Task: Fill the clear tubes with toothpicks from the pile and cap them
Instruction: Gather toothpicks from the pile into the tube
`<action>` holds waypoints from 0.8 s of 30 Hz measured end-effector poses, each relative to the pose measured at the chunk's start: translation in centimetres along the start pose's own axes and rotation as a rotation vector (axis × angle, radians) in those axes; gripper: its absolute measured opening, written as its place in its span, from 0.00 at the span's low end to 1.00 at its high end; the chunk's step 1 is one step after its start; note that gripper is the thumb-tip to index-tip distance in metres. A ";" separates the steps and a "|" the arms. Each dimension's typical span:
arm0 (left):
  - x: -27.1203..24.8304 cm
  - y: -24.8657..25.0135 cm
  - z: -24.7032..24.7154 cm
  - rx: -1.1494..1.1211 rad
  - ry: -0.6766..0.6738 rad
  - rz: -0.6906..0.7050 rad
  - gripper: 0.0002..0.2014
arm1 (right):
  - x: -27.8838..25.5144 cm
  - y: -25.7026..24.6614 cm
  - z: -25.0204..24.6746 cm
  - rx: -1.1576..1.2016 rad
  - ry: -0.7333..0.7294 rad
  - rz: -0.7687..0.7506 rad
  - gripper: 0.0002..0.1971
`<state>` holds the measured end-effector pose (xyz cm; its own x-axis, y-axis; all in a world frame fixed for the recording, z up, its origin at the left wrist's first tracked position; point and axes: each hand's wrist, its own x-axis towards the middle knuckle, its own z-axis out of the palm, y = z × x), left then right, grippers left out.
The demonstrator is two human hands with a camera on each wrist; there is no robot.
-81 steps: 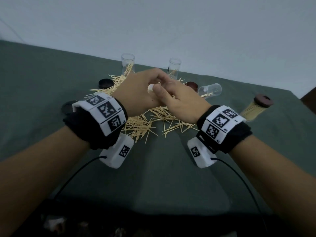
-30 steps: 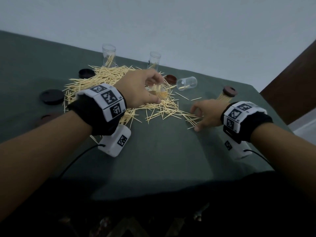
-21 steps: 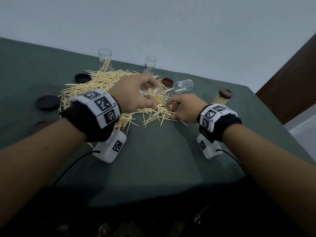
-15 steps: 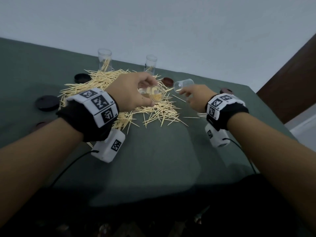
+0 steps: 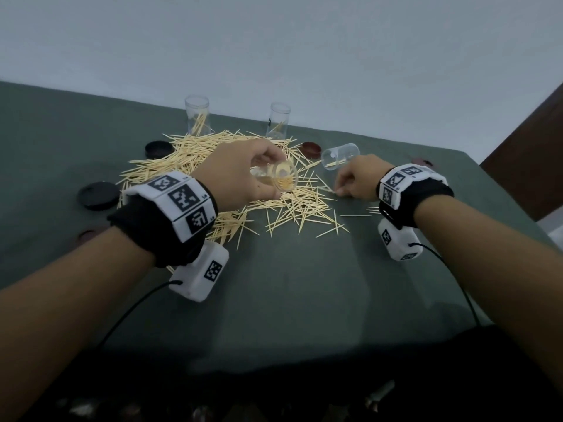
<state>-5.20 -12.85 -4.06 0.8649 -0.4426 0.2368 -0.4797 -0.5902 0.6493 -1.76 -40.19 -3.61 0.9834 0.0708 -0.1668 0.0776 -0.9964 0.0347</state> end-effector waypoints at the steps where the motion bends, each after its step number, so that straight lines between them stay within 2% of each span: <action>1: 0.0 0.0 0.1 -0.005 -0.003 0.002 0.26 | -0.4 -0.2 -0.1 0.039 -0.014 -0.027 0.08; 5: 0.0 0.3 0.2 -0.009 -0.019 0.011 0.27 | -2.3 0.0 -1.3 0.000 -0.015 -0.059 0.11; 9: -0.1 0.5 0.1 -0.013 -0.011 0.019 0.27 | -3.6 1.9 -1.5 -0.247 -0.154 0.080 0.21; 11: -0.2 0.5 0.0 -0.014 -0.002 0.016 0.27 | -3.9 2.9 -0.8 -0.286 -0.190 0.142 0.20; 15: -0.4 0.6 -0.1 -0.009 -0.008 0.013 0.27 | -4.2 3.1 -0.1 -0.133 -0.088 0.138 0.07; 24: -0.4 0.4 -0.6 0.020 -0.008 -0.019 0.27 | -3.4 -3.0 0.6 0.176 0.026 -0.086 0.04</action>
<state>-5.69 -12.49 -3.48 0.8727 -0.4365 0.2186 -0.4661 -0.6116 0.6393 -5.42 -37.50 -3.71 0.9784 0.1549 -0.1365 0.1339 -0.9793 -0.1520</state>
